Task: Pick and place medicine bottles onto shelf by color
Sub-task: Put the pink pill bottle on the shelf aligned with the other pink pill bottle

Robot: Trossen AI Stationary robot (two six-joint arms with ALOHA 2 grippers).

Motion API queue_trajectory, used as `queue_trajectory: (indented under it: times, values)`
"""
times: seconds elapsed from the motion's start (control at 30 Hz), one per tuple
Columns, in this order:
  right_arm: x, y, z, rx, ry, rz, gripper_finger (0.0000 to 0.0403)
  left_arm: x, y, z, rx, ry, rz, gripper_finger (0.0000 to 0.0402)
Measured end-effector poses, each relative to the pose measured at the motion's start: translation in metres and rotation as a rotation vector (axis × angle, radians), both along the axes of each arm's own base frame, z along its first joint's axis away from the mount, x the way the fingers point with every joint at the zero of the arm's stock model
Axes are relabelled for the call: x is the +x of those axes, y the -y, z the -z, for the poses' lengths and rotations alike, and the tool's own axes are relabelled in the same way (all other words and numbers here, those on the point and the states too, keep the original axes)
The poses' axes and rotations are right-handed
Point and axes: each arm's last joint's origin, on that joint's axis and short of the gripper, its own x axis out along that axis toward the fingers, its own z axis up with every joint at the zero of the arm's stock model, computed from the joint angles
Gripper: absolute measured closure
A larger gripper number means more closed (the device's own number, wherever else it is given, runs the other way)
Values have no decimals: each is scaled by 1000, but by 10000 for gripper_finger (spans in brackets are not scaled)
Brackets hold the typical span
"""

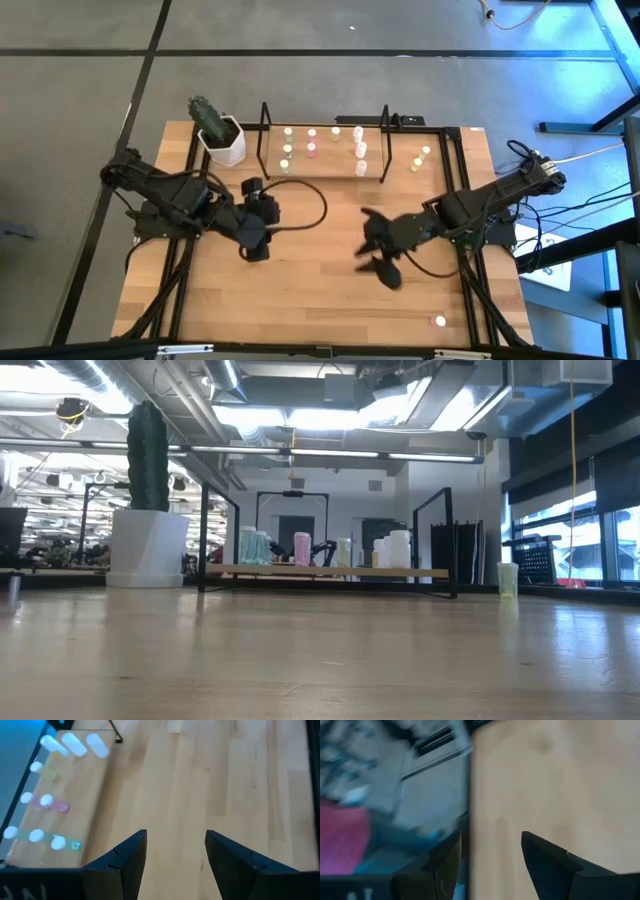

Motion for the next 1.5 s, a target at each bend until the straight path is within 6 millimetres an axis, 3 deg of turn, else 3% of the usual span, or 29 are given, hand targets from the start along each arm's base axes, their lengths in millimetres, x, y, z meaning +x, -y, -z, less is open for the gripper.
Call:
queue_trajectory:
  times: [0.13,0.33,0.57,0.73,0.97,1.5]
  values:
    - [-15,-24,-1,119,-93,-106,194,-7,15,0,1,-2,60,206]
    - [-44,-60,4,353,-386,-169,194,-16,31,0,-1,14,95,206]
    - [-85,-81,19,339,-747,-66,194,-22,41,-1,27,45,94,206]
    - [-105,-103,26,273,-770,-102,194,-24,44,-1,24,56,87,206]
    - [-111,-126,44,202,-797,-134,194,-25,44,-1,22,58,84,206]
    - [-101,-139,94,-76,-882,-186,194,-22,41,0,-14,12,132,206]
